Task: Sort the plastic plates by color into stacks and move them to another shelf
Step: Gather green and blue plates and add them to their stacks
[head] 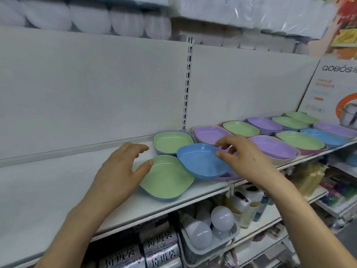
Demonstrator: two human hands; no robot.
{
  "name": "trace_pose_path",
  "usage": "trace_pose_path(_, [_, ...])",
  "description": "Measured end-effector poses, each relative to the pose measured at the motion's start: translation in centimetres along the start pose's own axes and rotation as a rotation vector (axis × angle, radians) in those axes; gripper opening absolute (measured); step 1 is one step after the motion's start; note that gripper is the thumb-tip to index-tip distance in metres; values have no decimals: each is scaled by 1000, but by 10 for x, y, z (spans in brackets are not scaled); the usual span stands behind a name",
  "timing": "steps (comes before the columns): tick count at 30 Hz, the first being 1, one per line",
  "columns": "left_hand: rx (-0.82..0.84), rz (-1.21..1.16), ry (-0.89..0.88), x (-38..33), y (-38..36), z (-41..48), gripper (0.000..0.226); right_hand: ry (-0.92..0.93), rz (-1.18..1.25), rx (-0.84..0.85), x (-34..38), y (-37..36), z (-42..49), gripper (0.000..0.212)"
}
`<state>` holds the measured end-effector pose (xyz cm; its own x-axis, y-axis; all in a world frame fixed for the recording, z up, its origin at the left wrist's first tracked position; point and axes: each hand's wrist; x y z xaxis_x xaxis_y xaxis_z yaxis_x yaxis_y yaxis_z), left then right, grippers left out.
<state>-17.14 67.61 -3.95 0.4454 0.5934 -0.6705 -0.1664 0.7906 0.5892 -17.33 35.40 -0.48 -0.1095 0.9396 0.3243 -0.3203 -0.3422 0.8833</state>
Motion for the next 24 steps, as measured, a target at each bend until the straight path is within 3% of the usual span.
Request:
trace_pose_path(10, [73,118,243,-6,-9,2,21,177,25,330,-18,-6,36,25])
trace_pose_path(24, [12,283,400,-28,-12,19,13,227,236,123,-51,3,52,26])
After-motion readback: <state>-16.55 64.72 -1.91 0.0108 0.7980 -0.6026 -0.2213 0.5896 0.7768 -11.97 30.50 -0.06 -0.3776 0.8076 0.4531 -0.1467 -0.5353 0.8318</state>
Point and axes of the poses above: each hand's wrist, its own z-axis towards the middle knuckle, its own y-axis out of the back of the hand, x = y × z, and after that the axes turned 11 degrees about -z, right-handed
